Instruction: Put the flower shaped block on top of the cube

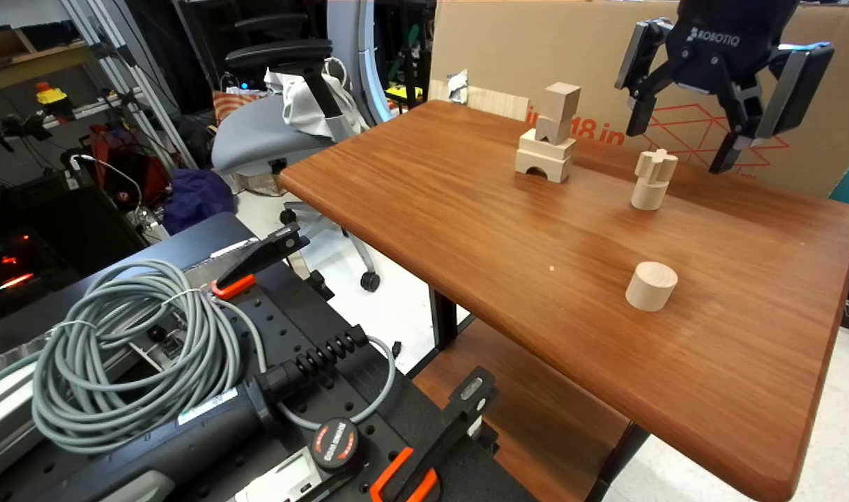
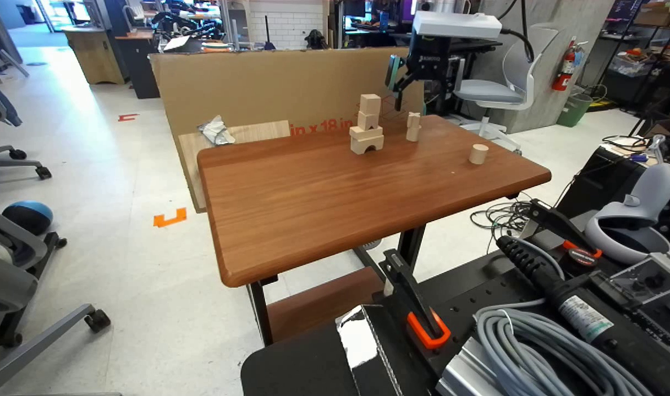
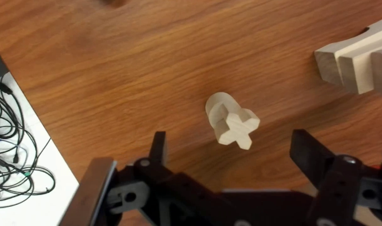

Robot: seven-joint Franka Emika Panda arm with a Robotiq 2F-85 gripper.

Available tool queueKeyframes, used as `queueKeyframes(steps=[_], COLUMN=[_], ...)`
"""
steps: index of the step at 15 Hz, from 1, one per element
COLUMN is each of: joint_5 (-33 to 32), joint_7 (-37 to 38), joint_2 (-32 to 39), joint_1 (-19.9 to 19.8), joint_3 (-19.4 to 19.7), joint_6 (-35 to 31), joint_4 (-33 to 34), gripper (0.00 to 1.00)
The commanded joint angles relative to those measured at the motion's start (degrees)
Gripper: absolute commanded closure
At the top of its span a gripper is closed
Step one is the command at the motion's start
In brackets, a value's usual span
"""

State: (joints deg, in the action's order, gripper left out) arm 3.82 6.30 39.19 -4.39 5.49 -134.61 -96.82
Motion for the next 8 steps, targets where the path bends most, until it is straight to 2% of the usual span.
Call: queueKeyframes(steps=[1,8], joint_5=[-1.1,-1.0], joint_7=[2.4,3.1], joint_2=[2.1,2.5], joint_1=[1.0,1.3], joint_3=[0.5,0.4], joint_6=[-1.6,-1.3], joint_4=[2.3,2.5], gripper=[0.28,0.82])
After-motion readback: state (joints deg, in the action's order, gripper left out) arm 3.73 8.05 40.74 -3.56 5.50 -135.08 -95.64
